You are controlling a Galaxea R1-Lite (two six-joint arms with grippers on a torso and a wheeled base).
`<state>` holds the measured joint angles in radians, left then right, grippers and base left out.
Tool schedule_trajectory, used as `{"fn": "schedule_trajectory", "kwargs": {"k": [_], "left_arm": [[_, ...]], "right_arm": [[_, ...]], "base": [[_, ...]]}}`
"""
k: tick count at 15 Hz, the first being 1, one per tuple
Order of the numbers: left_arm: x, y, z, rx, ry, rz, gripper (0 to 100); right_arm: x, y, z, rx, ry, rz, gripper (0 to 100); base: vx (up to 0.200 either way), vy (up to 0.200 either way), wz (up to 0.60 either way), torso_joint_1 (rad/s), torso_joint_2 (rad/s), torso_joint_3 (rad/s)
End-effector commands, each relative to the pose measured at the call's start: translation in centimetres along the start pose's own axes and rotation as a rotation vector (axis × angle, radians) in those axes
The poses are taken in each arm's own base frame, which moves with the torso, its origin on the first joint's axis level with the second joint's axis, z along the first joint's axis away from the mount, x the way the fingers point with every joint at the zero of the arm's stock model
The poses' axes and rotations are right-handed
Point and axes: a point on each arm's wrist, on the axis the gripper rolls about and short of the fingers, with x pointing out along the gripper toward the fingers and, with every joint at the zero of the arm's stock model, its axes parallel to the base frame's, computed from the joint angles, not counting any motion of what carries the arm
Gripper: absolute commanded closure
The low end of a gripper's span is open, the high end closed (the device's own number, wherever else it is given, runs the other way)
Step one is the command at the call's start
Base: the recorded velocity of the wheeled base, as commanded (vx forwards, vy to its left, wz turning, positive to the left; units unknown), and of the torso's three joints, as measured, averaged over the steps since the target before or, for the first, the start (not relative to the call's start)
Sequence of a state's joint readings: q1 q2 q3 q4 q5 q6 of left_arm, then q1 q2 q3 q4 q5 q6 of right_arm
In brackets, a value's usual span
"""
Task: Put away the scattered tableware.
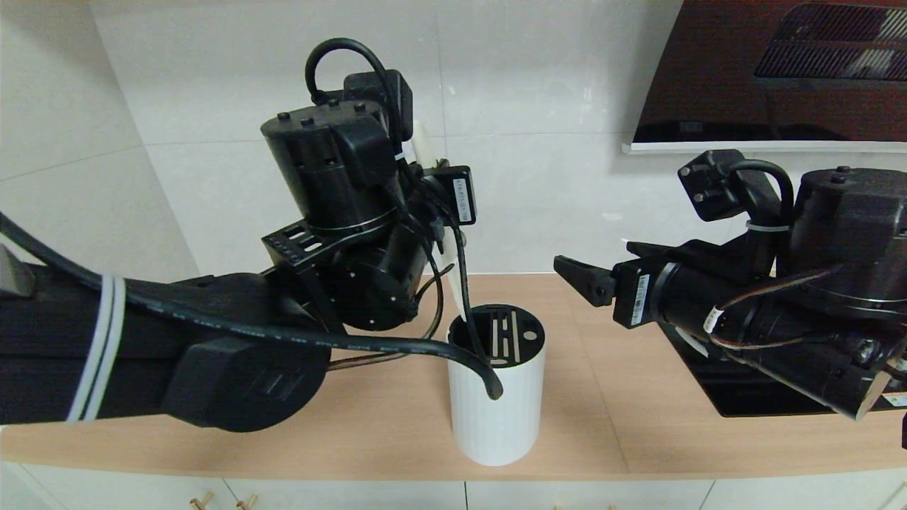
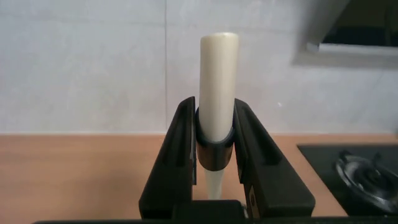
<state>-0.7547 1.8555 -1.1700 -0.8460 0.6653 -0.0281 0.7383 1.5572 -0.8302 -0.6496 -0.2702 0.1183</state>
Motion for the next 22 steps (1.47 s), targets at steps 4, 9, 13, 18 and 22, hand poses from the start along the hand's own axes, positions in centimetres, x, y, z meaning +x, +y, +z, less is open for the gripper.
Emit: {"fn": "schedule_trajectory", "kwargs": {"k": [4, 9, 13, 18, 22], "left_arm": [[0.6, -1.0, -2.4, 0.023, 0.021, -0.002, 100], [1.0, -1.7, -4.3, 0.036, 0.040, -0.011, 100], [1.3, -2.2, -5.7, 0.045, 0.054, -0.015, 100], [1.4, -2.7, -7.3, 0.063, 0.085, -0.019, 100], [1.5, -3.1, -9.7, 0.098, 0.131, -0.025, 100]], "right_arm": [[0.2, 0.1, -0.2, -0.003, 0.008, 0.000, 0], [0.4, 0.1, -0.5, -0.004, 0.014, 0.000, 0], [0.5, 0.1, -0.7, -0.006, 0.021, -0.001, 0], [0.6, 0.1, -0.8, -0.007, 0.026, -0.002, 0], [0.7, 0.1, -1.0, -0.009, 0.030, -0.002, 0]], "base": [[0.000, 0.000, 0.00, 0.000, 0.00, 0.000], [0.000, 0.000, 0.00, 0.000, 0.00, 0.000], [0.000, 0.000, 0.00, 0.000, 0.00, 0.000], [0.000, 0.000, 0.00, 0.000, 0.00, 0.000], [0.000, 0.000, 0.00, 0.000, 0.00, 0.000]]}}
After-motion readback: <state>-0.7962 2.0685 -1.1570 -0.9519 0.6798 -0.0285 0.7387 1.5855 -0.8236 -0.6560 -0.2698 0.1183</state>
